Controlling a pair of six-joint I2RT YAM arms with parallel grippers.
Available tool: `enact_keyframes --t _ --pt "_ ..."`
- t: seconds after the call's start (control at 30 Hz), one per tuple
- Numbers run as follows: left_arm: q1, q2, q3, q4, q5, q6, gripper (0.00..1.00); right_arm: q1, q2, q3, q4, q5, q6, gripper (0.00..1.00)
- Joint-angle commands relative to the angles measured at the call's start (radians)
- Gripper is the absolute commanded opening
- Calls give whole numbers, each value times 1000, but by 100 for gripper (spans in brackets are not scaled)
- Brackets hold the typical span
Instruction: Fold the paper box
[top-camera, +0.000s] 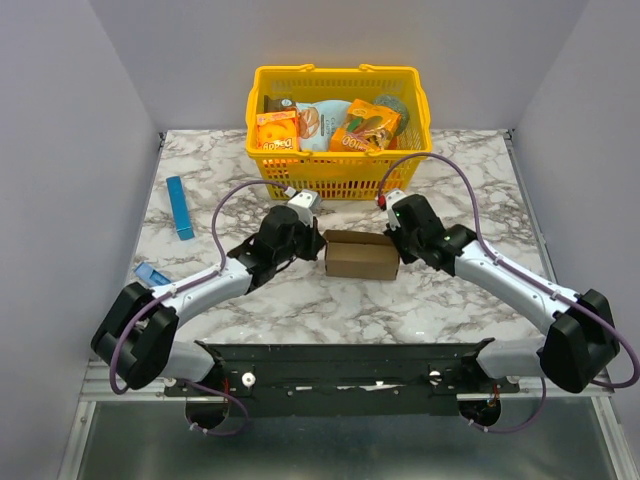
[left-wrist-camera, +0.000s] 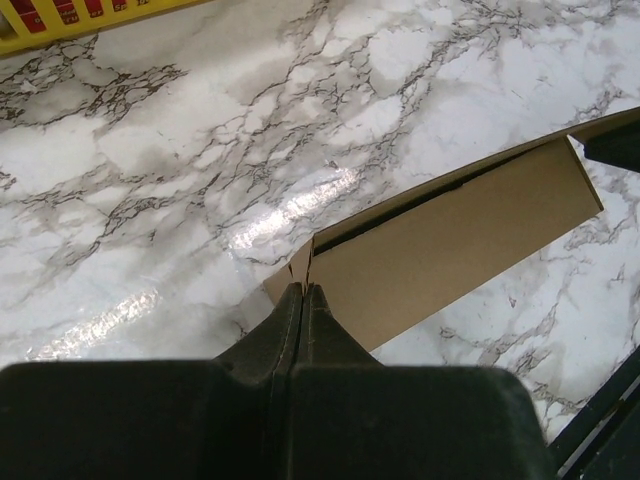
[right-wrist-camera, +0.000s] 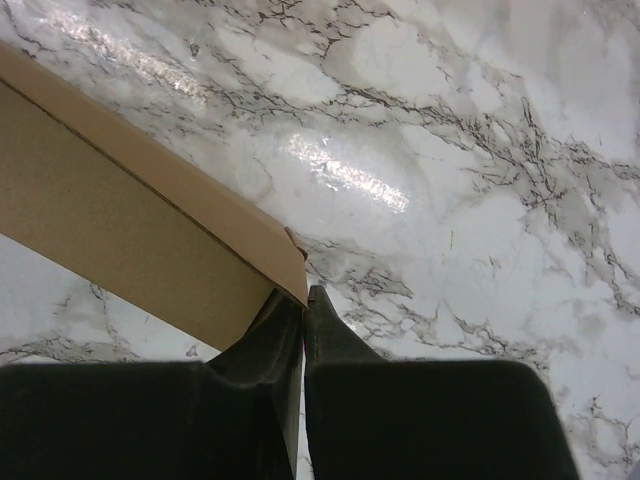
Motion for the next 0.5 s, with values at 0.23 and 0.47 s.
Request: enact_keyframes --t 0.23,0.47 --pt "-105 48 84 -50 -202 -98 0 10 -8 -25 48 40 28 11" --pt "-136 71 107 -44 -227 -141 0 13 -8 -29 51 49 32 10"
